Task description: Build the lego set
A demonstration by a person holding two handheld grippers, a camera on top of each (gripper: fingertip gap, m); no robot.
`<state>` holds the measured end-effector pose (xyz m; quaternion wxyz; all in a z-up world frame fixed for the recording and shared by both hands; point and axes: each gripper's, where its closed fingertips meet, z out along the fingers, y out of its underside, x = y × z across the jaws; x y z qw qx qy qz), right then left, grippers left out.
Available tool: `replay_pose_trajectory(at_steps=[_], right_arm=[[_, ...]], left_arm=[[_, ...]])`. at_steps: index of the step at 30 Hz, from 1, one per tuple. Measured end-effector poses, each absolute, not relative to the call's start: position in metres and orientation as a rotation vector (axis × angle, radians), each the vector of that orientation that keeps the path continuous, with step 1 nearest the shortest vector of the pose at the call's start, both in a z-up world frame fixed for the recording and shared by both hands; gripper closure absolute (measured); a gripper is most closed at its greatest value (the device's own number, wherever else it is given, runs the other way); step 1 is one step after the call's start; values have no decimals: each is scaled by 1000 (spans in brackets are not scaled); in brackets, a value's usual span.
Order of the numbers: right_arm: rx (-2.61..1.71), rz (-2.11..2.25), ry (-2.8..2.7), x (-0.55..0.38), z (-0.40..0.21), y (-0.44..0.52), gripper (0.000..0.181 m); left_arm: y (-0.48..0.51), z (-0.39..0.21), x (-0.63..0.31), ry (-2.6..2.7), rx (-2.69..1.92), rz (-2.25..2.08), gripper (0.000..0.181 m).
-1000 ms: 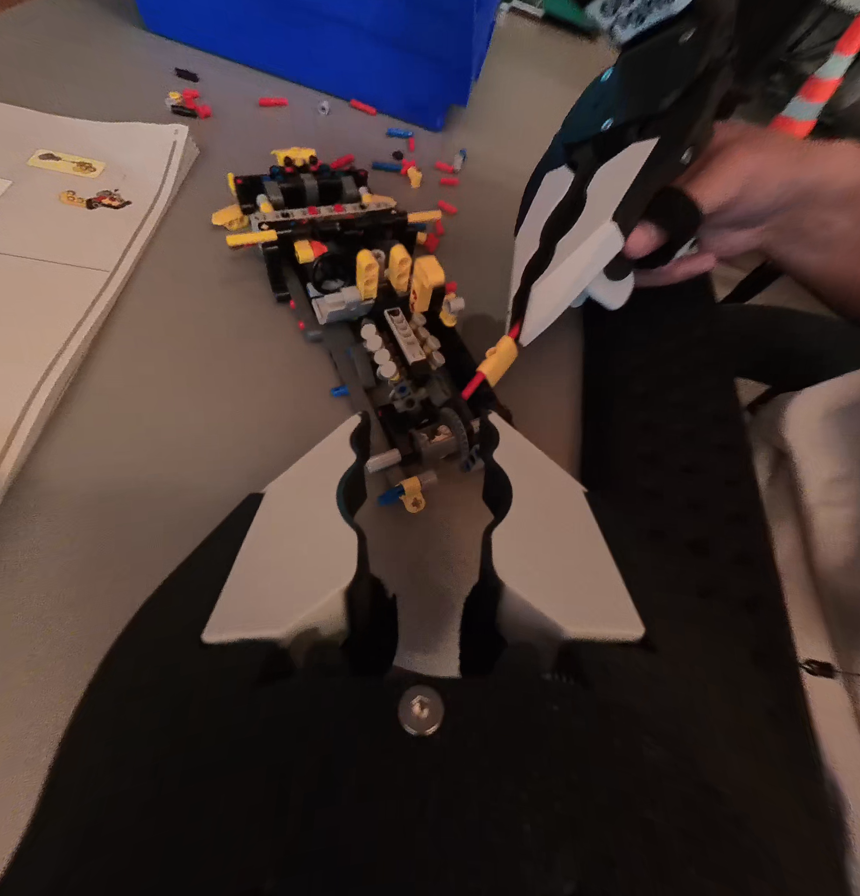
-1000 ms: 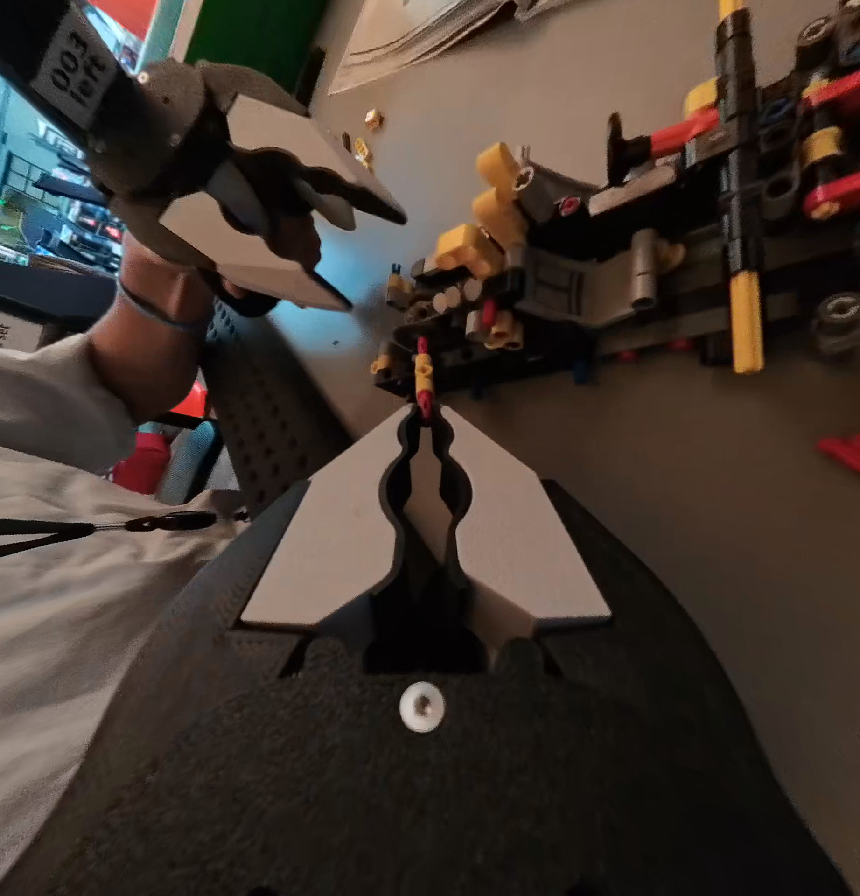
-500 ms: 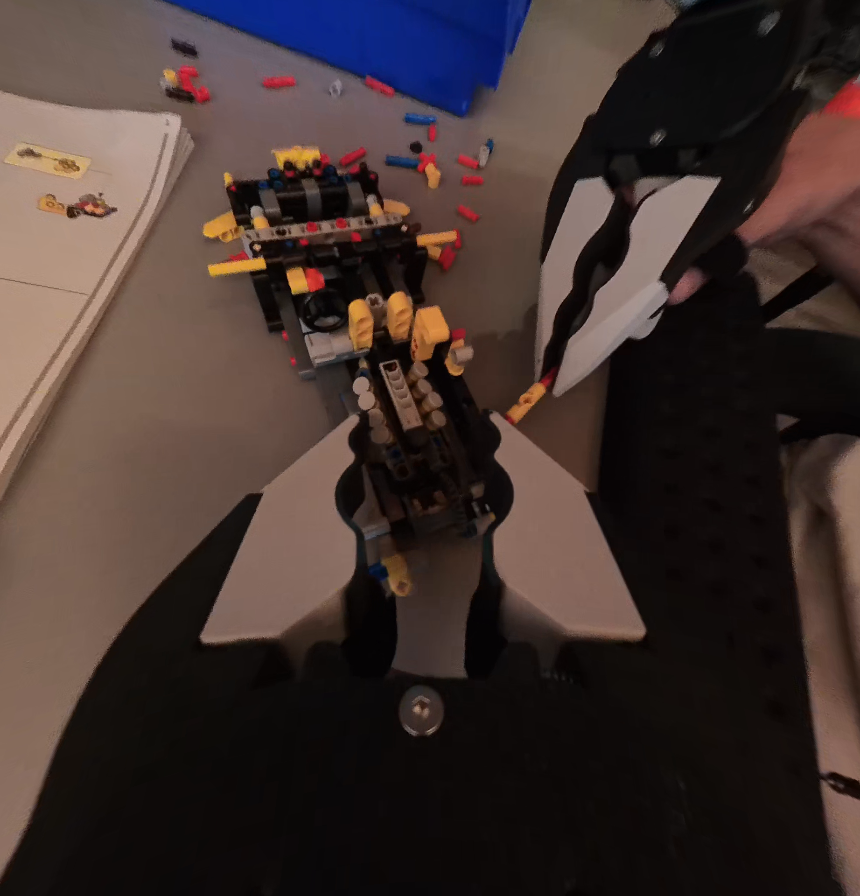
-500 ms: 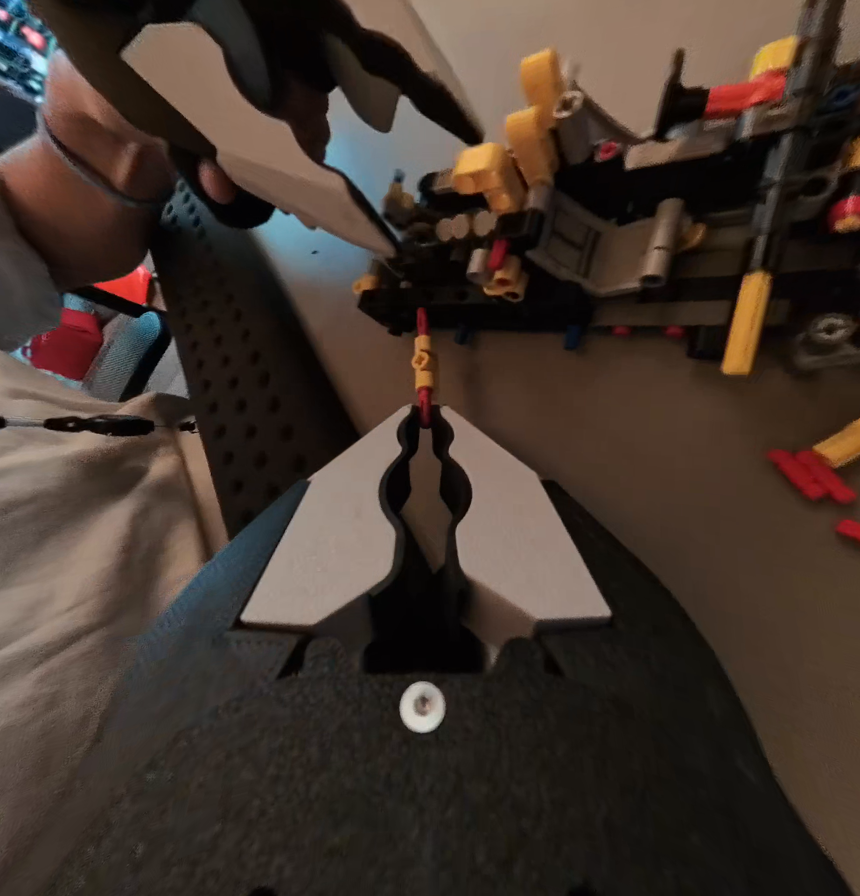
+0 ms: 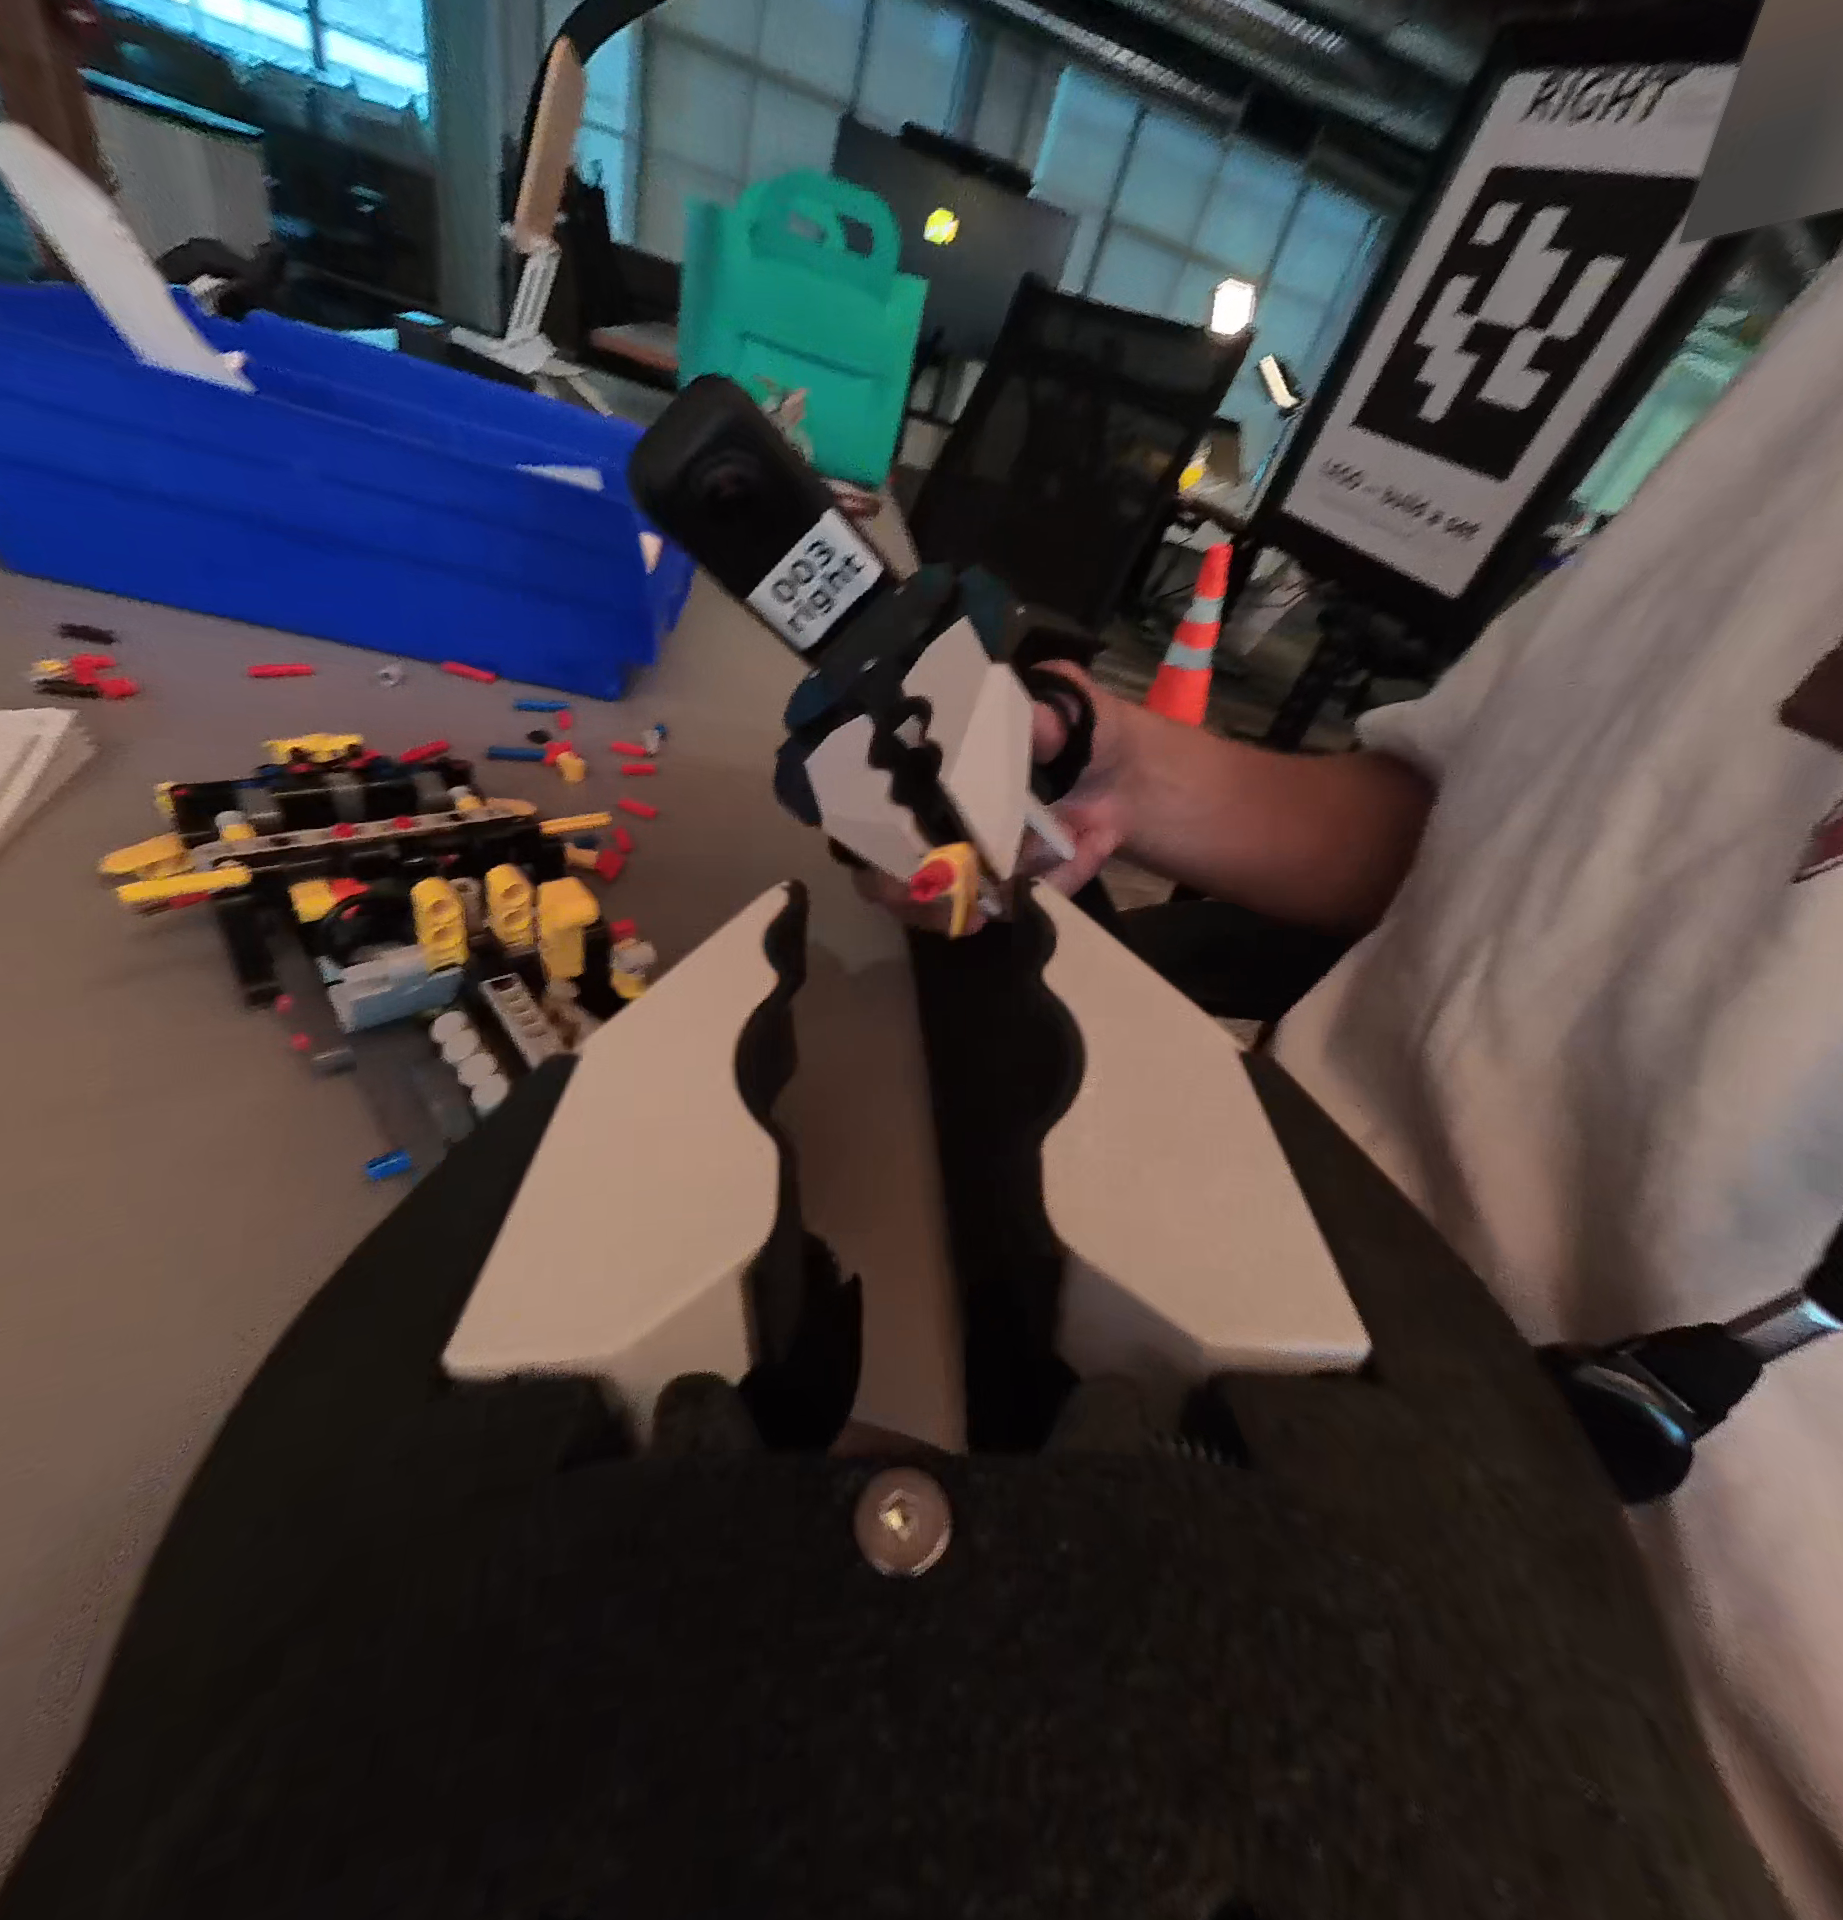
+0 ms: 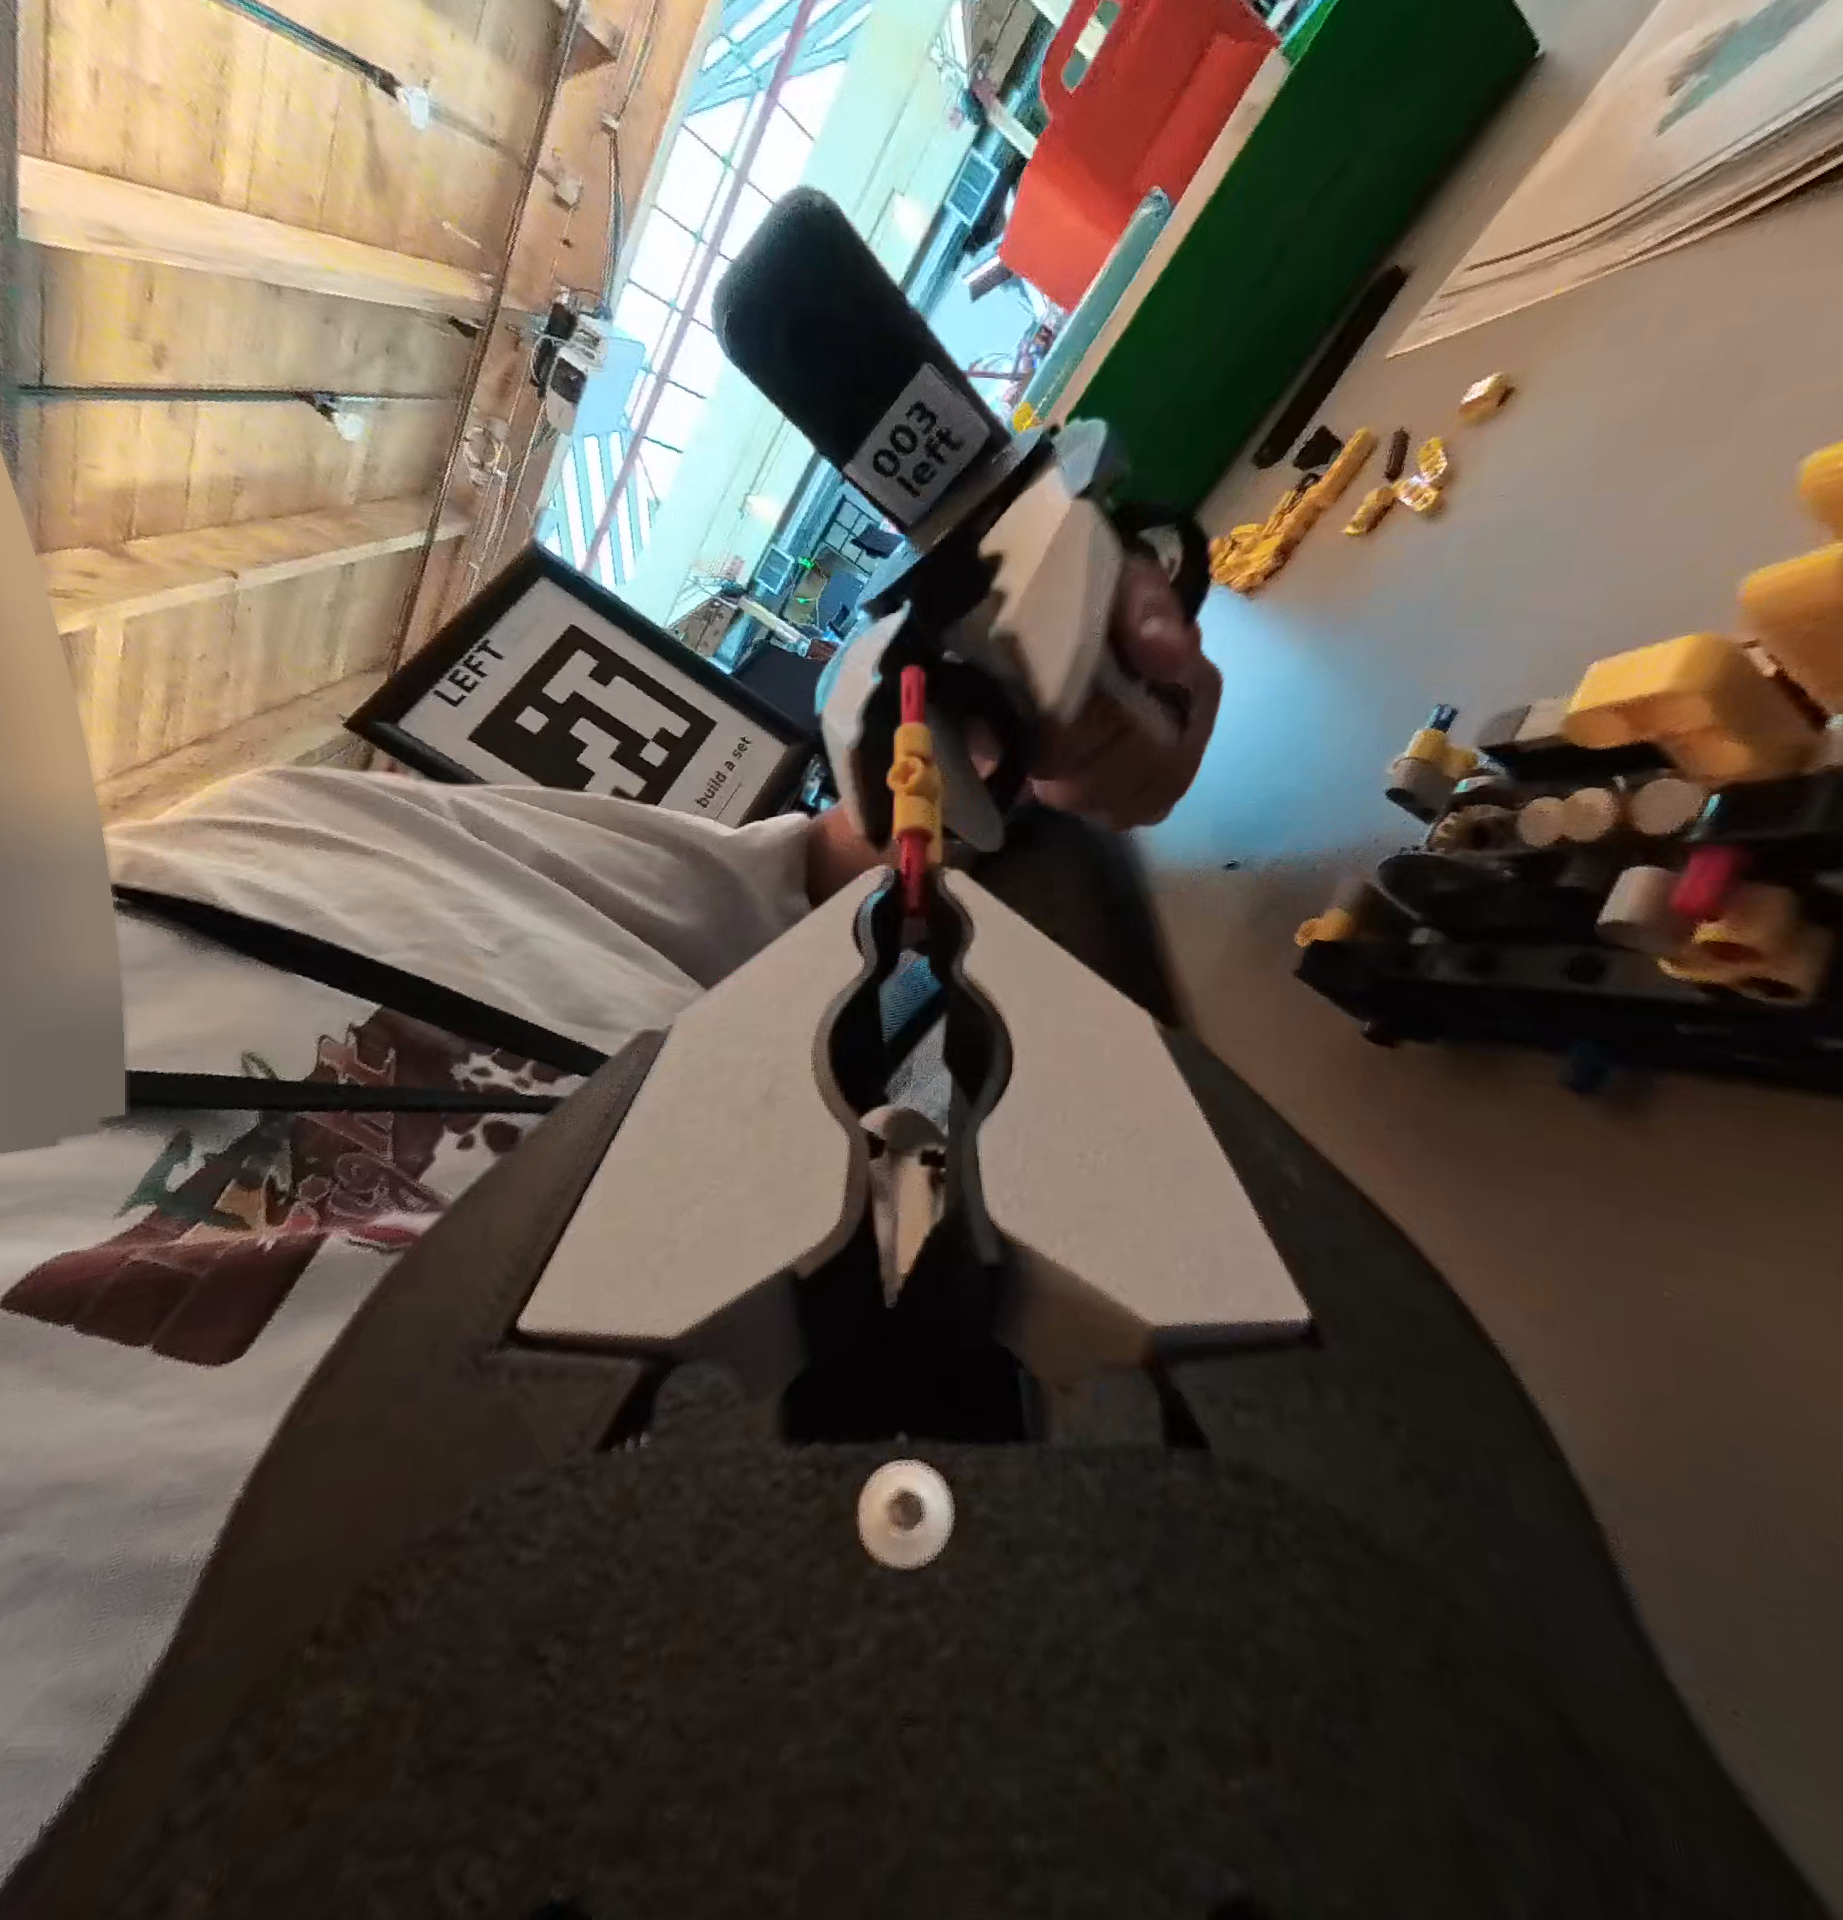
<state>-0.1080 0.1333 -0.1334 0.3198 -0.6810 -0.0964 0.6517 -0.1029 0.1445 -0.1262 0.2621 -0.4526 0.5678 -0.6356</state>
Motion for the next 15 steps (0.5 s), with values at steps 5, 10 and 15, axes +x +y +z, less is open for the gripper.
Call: replay_pose_trajectory(at_steps=[5,10,15], right_arm=[[-1761,1601,-247,-105,-137,144,179],[-1721,1106,-352,-97,-135,160,178],[-1592,327,-690,-91,-134,170,175]], left_arm=[[144,-132,-105,1542,-1287,-1791,174],[158,-129,-100,1368,-1506,-2104,174],[164,-128,-100,1278,-1651,-2398,175]])
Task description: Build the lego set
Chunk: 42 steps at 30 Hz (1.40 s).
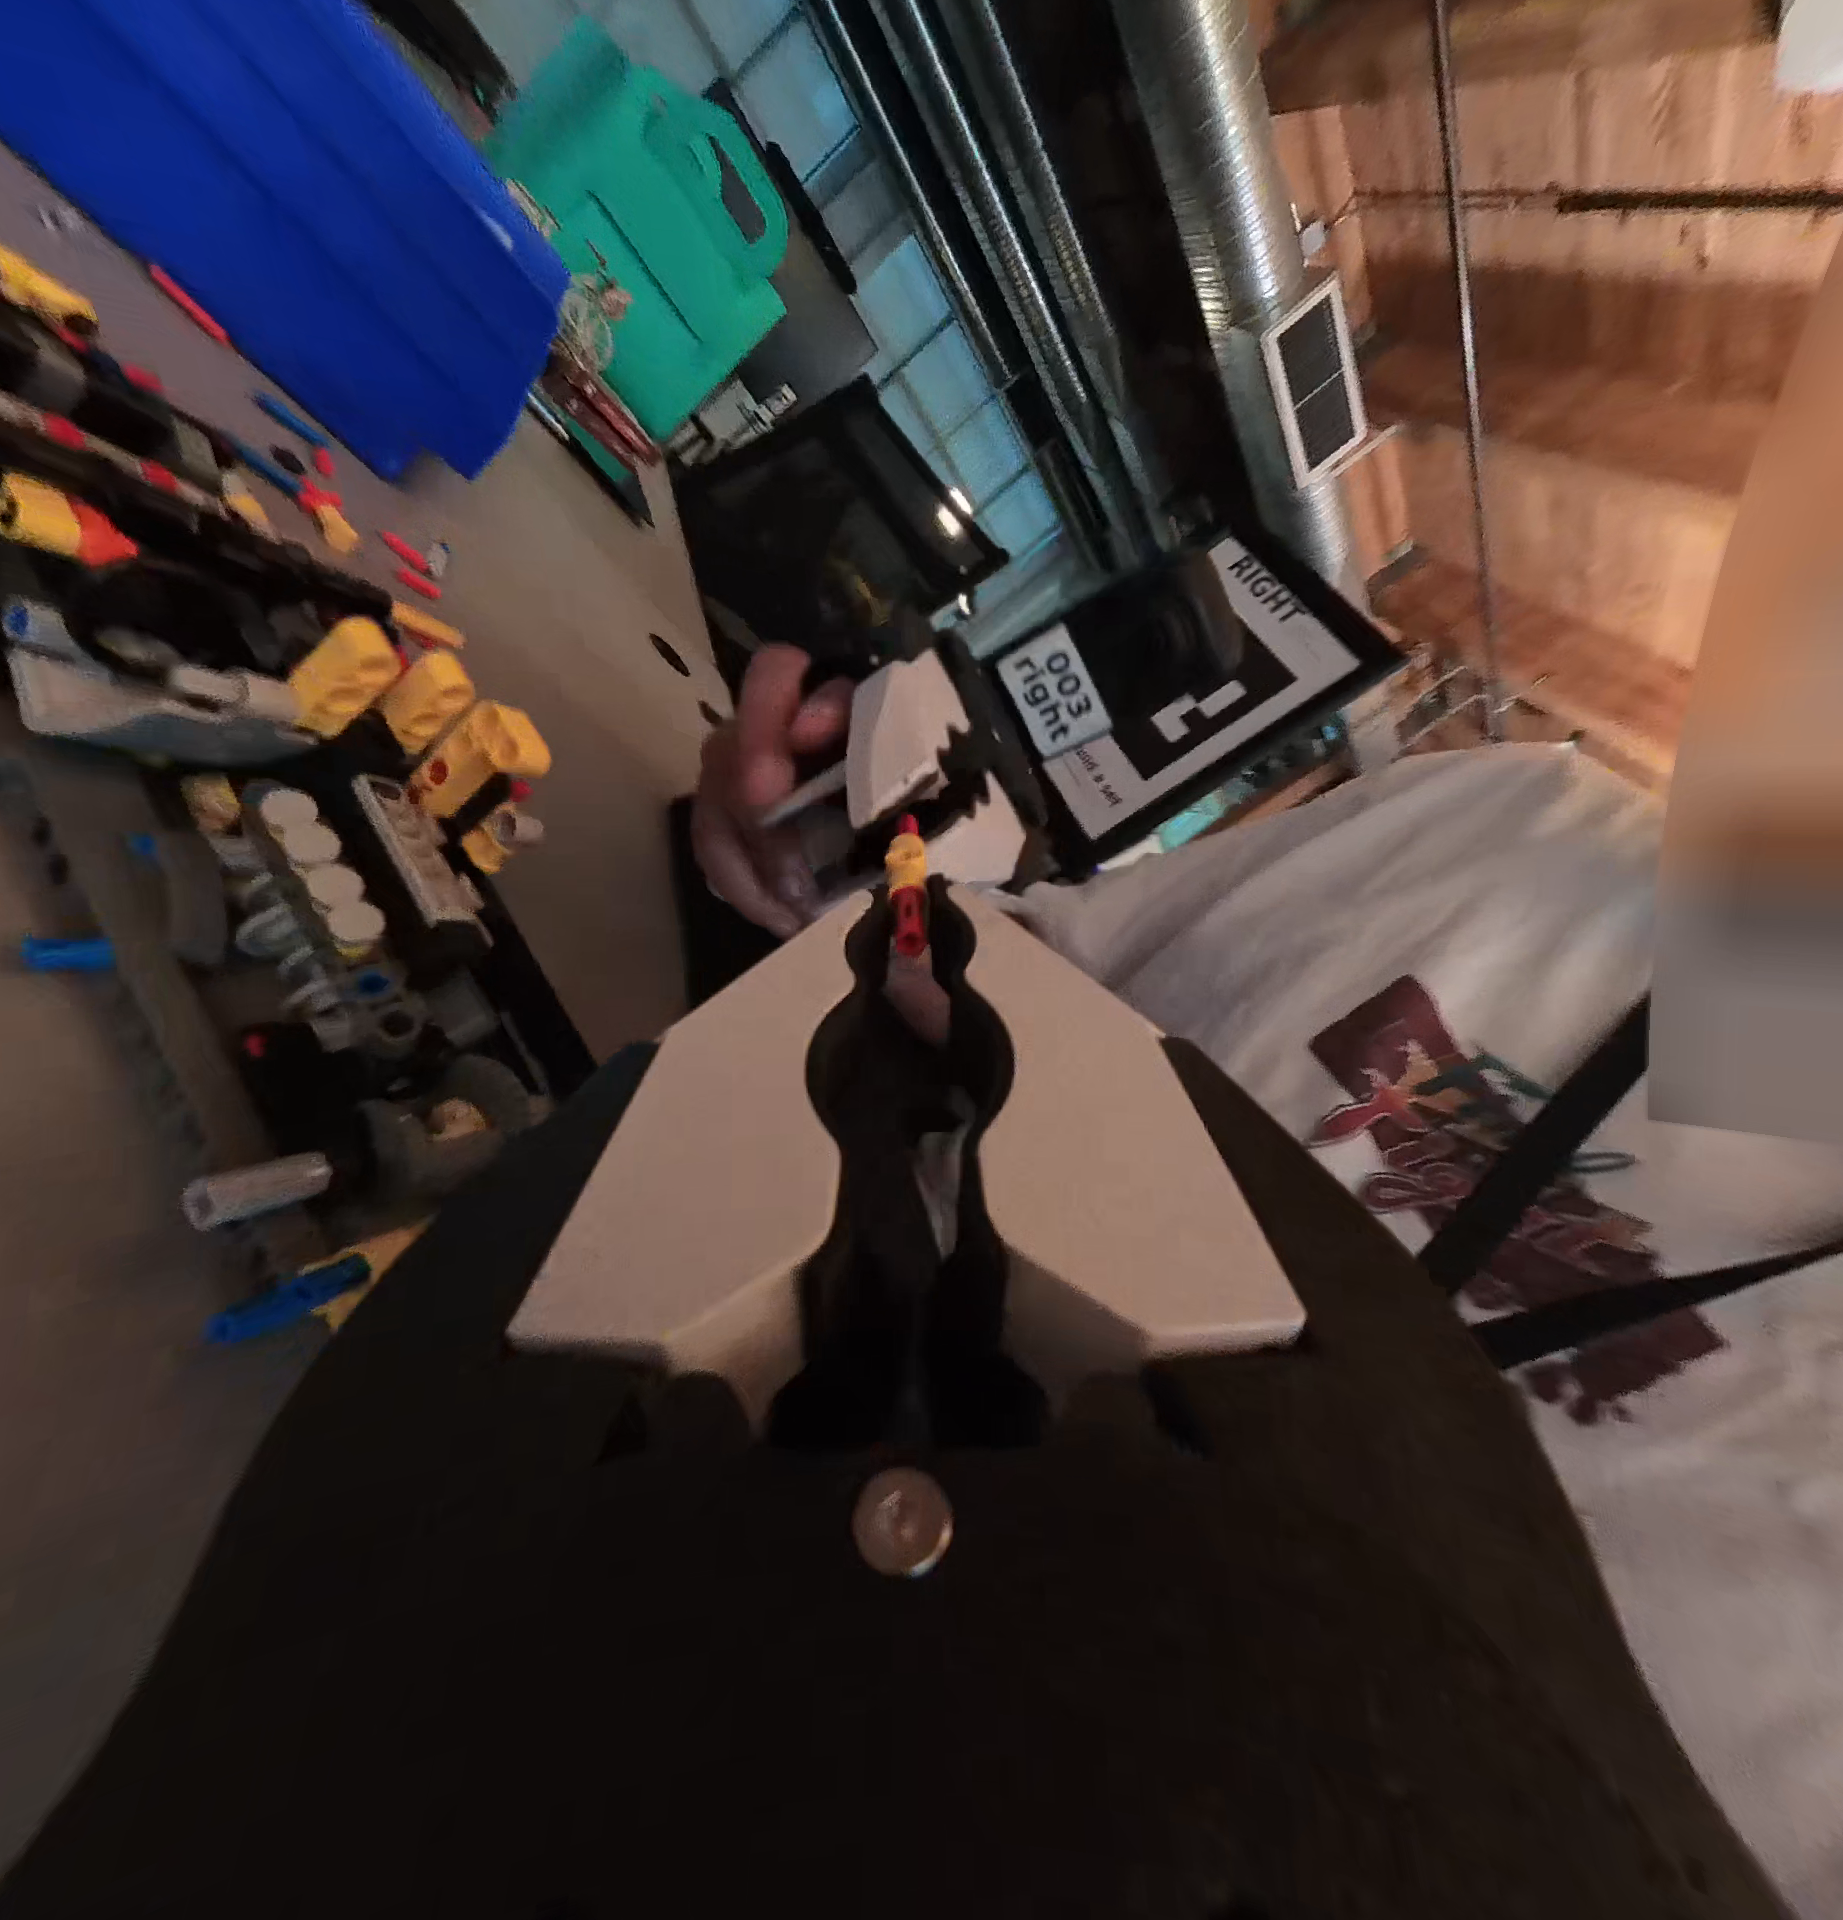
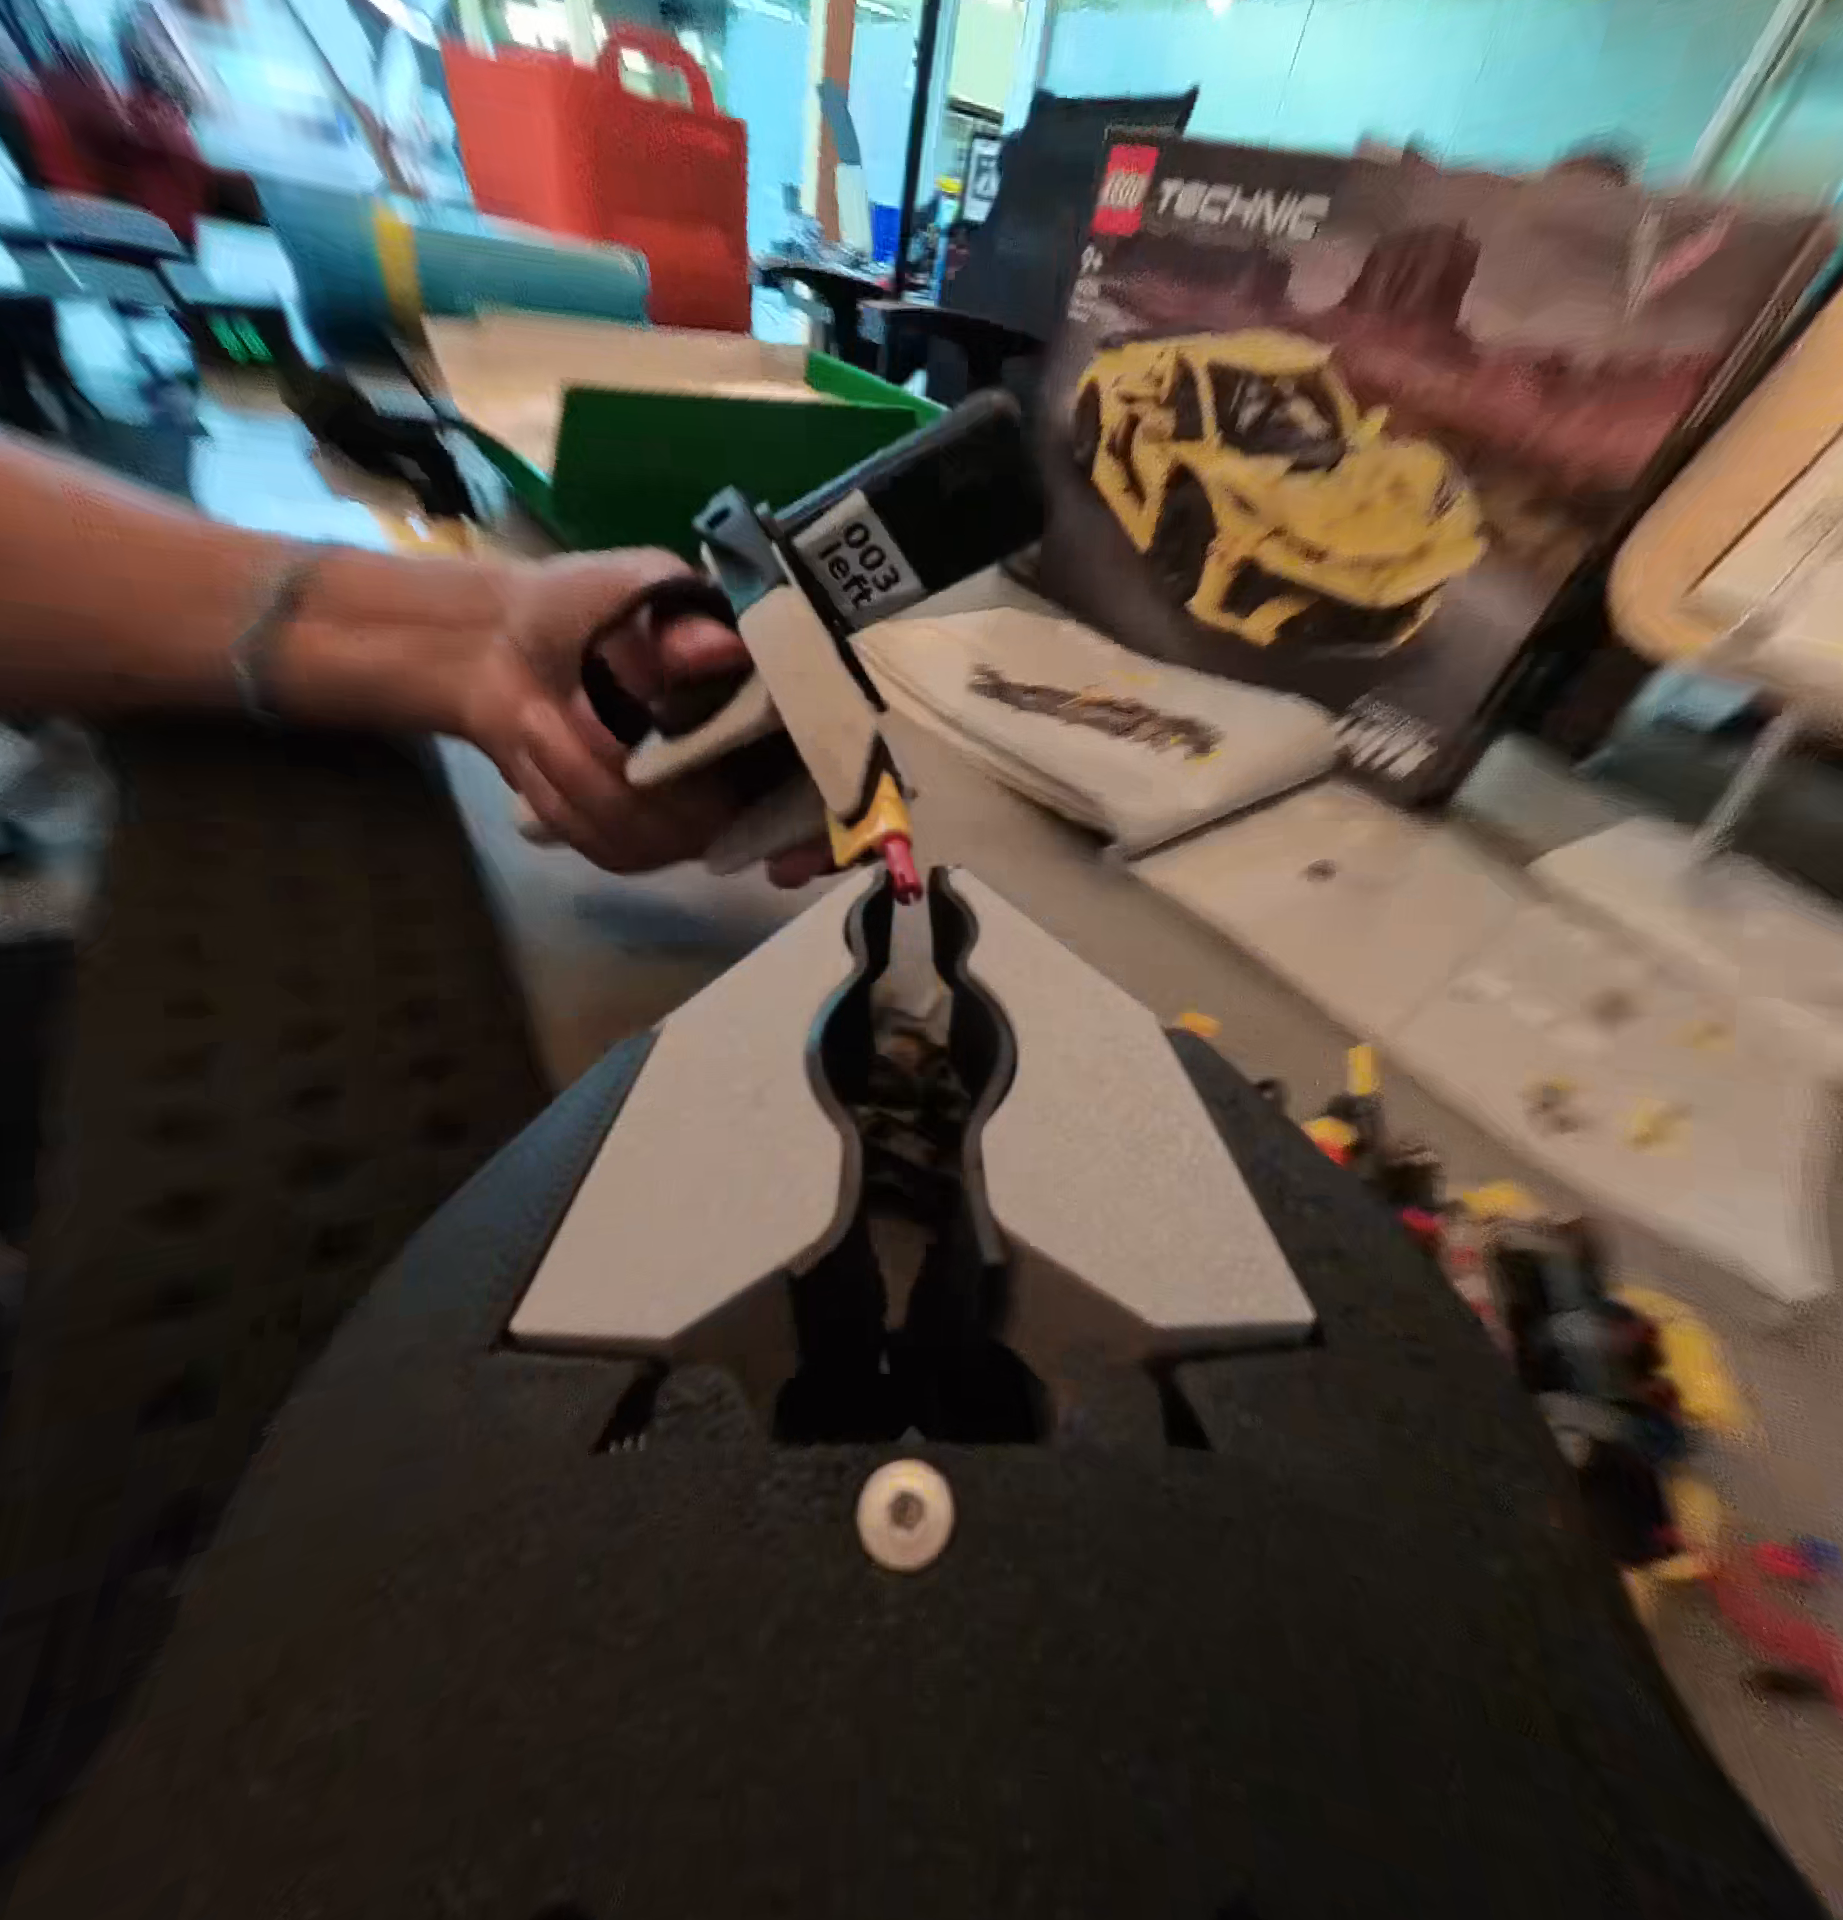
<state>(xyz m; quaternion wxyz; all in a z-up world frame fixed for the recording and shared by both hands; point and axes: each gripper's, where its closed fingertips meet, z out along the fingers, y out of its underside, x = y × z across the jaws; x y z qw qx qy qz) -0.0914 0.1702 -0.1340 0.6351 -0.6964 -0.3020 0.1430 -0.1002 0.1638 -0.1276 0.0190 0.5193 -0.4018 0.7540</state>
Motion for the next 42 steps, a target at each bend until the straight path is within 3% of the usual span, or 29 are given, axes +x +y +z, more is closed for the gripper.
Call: replay_pose_trajectory(at_steps=[4,13,17,22,27,42], right_arm=[[-1520,110,-832,-97,-139,172,176],[-1577,250,-820,-99,-142,174,178],[-1640,170,-673,-75,-141,188,178],[-1760,279,-370,-67,-140,202,178],[-1764,158,-414,-77,-144,207,178],[-1798,-42,-493,-76,-157,210,178]], left_arm=[[164,-135,-107,-1178,1576,2250,175],[168,-135,-102,-1230,1615,2292,173],[199,-141,-86,-1706,2040,2332,153],[209,-152,-84,-2337,2369,2058,151],[206,-148,-82,-2558,2463,1934,150],[211,-158,-79,-2371,2544,1912,155]])
